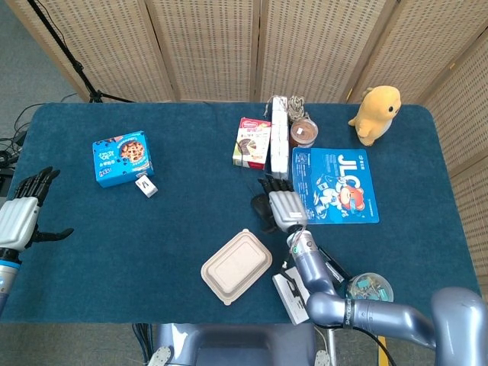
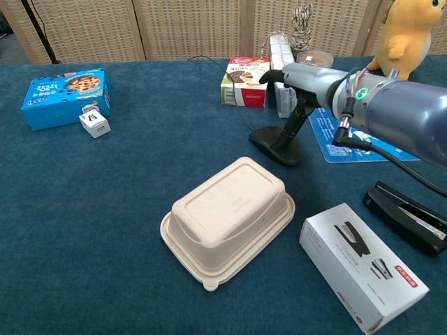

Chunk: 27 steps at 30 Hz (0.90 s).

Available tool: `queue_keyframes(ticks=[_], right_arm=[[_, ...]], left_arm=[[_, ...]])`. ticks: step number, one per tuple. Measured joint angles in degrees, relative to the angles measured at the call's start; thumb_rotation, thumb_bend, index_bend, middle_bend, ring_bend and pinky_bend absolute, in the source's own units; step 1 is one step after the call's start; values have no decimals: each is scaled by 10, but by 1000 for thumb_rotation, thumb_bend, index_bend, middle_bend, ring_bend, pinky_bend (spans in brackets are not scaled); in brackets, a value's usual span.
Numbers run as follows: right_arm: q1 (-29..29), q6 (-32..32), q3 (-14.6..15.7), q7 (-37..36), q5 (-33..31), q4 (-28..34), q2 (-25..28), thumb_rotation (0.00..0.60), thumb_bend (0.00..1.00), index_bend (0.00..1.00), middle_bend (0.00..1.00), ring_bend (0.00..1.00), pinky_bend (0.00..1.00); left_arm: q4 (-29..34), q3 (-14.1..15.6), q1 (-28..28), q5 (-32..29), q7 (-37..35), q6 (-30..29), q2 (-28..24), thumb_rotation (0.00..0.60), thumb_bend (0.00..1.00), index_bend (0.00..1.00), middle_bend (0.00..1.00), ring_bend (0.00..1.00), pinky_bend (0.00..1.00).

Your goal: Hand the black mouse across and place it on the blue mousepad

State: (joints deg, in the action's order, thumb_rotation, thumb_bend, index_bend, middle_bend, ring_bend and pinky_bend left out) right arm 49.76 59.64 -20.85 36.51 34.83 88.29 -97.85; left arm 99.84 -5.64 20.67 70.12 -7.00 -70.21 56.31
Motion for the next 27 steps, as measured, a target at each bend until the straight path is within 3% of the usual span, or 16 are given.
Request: queue_keyframes(ticks=[20, 27], right_arm=[[43, -62, 0, -59, -30, -132, -72, 600, 0, 27, 0, 0, 10], [52, -79, -2, -73, -36, -173, -86, 600, 0, 65, 7, 0, 86]], left_arm=[[-6, -16, -8, -4, -7, 16, -1, 600, 98, 0, 0, 0, 0], [-9, -21, -8, -5, -10, 23, -1, 600, 98, 0, 0, 0, 0]])
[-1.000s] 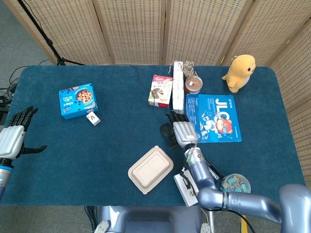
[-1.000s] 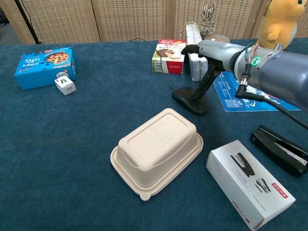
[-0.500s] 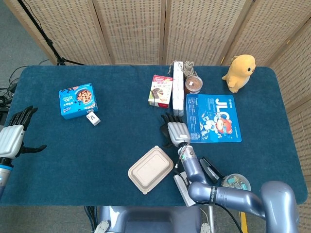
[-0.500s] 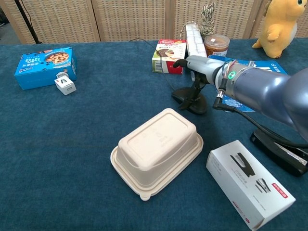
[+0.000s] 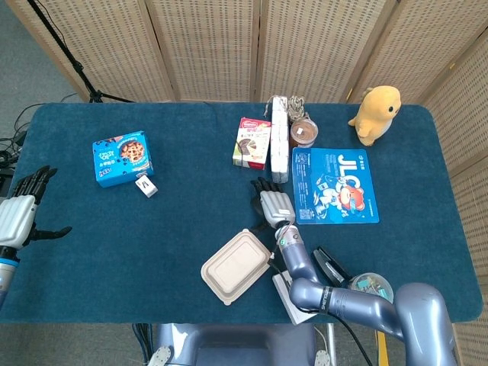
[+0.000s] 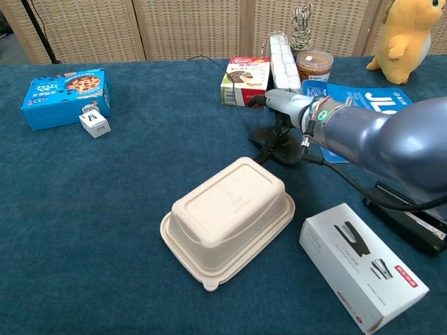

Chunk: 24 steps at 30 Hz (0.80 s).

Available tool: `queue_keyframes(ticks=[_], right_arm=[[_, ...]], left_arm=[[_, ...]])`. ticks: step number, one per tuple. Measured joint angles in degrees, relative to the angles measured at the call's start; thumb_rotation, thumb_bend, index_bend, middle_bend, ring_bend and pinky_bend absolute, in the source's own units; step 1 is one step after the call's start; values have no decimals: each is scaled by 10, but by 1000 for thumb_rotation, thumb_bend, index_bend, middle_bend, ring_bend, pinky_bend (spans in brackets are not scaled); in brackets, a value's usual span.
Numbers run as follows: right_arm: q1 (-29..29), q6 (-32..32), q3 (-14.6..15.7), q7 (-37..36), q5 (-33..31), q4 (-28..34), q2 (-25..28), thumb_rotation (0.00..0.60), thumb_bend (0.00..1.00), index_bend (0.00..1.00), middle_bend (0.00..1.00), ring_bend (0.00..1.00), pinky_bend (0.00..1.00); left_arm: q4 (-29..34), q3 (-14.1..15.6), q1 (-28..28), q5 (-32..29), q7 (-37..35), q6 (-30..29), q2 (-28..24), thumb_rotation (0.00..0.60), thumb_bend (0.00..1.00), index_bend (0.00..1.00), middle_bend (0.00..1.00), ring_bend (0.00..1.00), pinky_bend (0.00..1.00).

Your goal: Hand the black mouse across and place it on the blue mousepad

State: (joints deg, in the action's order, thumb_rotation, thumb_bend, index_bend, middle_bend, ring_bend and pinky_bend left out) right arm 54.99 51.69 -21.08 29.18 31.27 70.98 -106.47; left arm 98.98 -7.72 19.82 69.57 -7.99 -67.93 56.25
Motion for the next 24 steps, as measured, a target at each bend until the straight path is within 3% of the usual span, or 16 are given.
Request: queue_keyframes(ticks=[7, 18, 24], right_arm=[[1, -7, 4, -9, -3, -19, -6, 600, 0, 127, 52, 8, 178], [-7, 9, 5, -24, 8, -45, -21, 600, 6, 217, 151, 156, 393], [-11, 12, 3, -37, 22, -60, -30, 600, 192, 298, 240, 265, 521]], left_arm=[[0, -3, -1, 0, 3, 3, 1, 600, 98, 0, 0, 0, 0], [1, -5, 0, 0, 8, 11, 2, 600, 98, 0, 0, 0, 0], [3, -5, 0, -1, 13, 14, 3, 600, 97, 0, 0, 0, 0]])
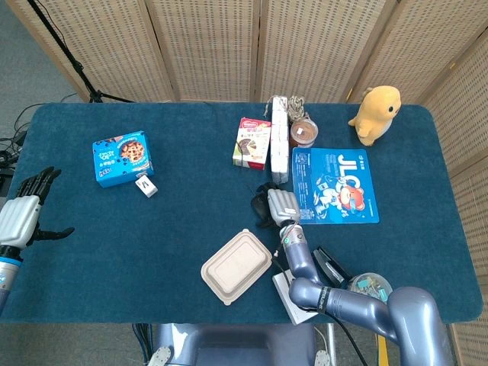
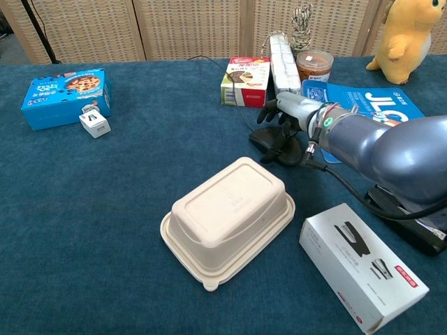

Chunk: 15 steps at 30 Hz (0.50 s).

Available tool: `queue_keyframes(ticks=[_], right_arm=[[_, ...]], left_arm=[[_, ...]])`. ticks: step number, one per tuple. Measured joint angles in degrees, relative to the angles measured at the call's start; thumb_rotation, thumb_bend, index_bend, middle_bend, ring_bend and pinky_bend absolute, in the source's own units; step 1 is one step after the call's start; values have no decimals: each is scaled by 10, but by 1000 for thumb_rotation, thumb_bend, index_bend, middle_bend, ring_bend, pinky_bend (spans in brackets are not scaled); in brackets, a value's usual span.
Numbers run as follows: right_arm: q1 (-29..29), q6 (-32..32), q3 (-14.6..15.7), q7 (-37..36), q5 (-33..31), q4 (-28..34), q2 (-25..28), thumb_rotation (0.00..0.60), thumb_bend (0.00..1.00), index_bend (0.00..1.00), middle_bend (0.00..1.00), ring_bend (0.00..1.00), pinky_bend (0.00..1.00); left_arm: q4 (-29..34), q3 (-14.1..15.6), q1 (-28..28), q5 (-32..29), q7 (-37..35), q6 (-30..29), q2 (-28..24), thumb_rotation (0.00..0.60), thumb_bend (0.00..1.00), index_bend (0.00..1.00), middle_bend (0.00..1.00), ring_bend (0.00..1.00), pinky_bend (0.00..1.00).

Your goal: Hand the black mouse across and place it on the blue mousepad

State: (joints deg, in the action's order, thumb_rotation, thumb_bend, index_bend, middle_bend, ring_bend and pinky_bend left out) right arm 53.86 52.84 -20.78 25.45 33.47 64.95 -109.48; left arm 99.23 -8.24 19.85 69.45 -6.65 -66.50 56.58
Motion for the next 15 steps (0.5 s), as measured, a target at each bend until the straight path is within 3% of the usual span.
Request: queue_keyframes(ticks=[5, 9, 15], right_arm=[[-6, 15, 0, -14, 26, -7, -6, 600, 364, 387, 347, 392, 614], [-15, 31, 2, -28, 54, -11, -10, 600, 464, 409, 381, 423, 644], [-29, 45, 3, -36, 73, 0, -7, 600, 495, 416, 387, 424, 647]], left_arm=[[1, 0, 0, 1, 2, 2, 1, 600, 98, 0, 0, 0, 0], [2, 0, -1, 3, 2, 2, 0, 600, 98, 0, 0, 0, 0], [4, 1, -3, 6, -1, 2, -1, 600, 98, 0, 0, 0, 0]])
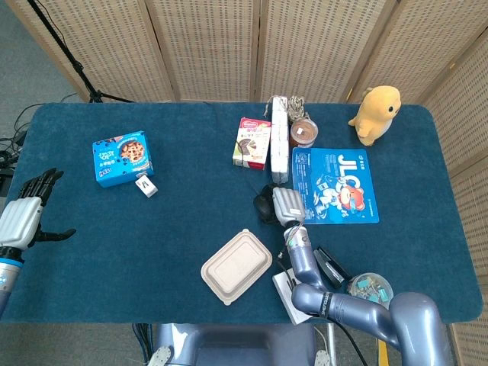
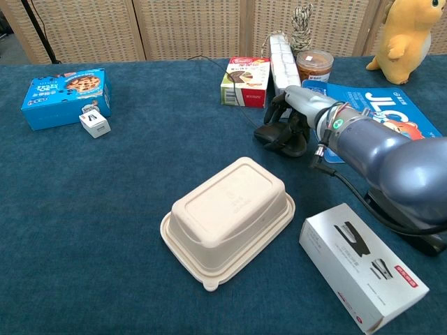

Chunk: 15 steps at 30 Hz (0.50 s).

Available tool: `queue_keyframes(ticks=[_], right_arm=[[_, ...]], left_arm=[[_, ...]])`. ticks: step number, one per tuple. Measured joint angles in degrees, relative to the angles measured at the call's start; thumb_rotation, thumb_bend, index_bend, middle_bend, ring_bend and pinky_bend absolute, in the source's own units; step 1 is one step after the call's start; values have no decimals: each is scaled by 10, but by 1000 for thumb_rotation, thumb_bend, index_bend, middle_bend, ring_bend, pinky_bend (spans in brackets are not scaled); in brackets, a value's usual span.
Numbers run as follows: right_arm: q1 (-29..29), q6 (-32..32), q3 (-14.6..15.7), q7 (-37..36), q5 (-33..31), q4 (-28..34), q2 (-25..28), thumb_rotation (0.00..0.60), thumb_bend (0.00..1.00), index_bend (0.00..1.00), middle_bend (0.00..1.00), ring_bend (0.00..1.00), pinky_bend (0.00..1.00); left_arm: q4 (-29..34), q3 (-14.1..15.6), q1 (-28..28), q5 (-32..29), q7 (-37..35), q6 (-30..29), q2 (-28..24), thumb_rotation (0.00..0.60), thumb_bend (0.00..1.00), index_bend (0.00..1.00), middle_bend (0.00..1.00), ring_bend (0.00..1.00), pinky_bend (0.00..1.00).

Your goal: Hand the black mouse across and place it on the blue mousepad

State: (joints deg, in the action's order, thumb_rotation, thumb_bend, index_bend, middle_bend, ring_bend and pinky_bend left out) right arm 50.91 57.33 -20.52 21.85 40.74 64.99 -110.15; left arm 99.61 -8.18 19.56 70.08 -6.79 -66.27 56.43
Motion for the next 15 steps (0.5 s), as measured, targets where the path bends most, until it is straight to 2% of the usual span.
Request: queue_keyframes(ticks=[9, 15], right_arm=[[-36, 85, -14, -20, 66, 107, 62, 600, 571, 437, 405, 429, 647], [-63, 146, -57, -25, 87, 149, 121, 600, 578, 439, 407, 431, 647]], left_arm=[[1, 2, 2, 9, -5, 8, -2, 600, 98, 0, 0, 0, 0], [5, 6, 0, 19, -7, 7, -3, 600, 98, 0, 0, 0, 0]])
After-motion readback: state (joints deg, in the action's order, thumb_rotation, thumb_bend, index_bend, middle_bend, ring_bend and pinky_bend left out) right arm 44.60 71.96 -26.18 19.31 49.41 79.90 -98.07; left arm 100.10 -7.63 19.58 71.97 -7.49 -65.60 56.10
